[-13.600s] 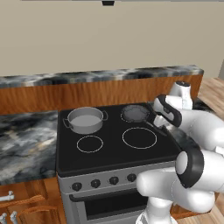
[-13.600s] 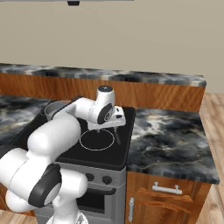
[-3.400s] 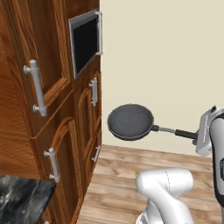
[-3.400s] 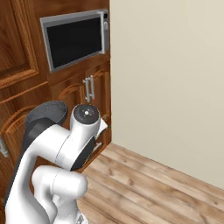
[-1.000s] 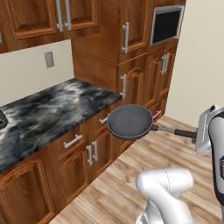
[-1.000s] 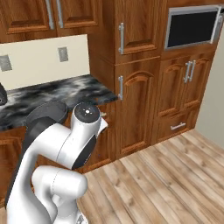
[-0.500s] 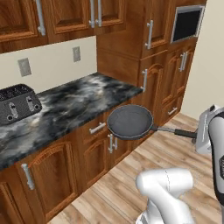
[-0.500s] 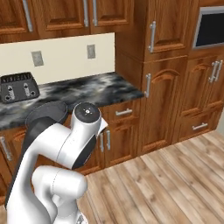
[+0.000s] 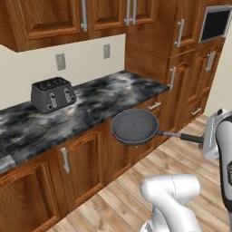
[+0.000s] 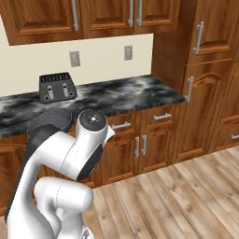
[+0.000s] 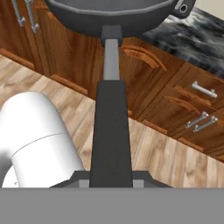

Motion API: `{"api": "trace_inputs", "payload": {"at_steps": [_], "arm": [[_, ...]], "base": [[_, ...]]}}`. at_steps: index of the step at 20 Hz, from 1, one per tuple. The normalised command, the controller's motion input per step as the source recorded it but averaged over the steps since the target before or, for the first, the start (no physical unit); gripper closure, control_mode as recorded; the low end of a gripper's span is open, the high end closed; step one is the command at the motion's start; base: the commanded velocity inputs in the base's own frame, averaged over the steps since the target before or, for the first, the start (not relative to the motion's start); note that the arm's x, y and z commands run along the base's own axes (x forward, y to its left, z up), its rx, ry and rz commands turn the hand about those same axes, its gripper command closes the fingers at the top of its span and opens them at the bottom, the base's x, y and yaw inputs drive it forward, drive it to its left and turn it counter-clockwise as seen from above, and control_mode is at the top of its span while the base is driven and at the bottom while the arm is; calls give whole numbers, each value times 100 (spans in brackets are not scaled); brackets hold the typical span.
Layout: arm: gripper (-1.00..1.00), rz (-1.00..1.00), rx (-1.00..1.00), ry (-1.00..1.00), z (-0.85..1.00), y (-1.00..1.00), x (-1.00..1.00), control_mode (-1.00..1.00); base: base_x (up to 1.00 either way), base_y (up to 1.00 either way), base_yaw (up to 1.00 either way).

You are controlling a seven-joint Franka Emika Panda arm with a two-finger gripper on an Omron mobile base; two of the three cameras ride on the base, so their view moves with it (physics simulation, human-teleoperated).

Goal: Move the pot and pan from the stove into the sink.

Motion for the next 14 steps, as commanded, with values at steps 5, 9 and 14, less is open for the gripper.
{"api": "trace_inputs", "payload": {"at_steps": [5,9,14], "arm": [[100,0,0,0,0,0,0,100],[100,0,0,0,0,0,0,100],[100,0,0,0,0,0,0,100]], "base": [[-26,44,10],[-31,58,10],[-32,70,10]]}}
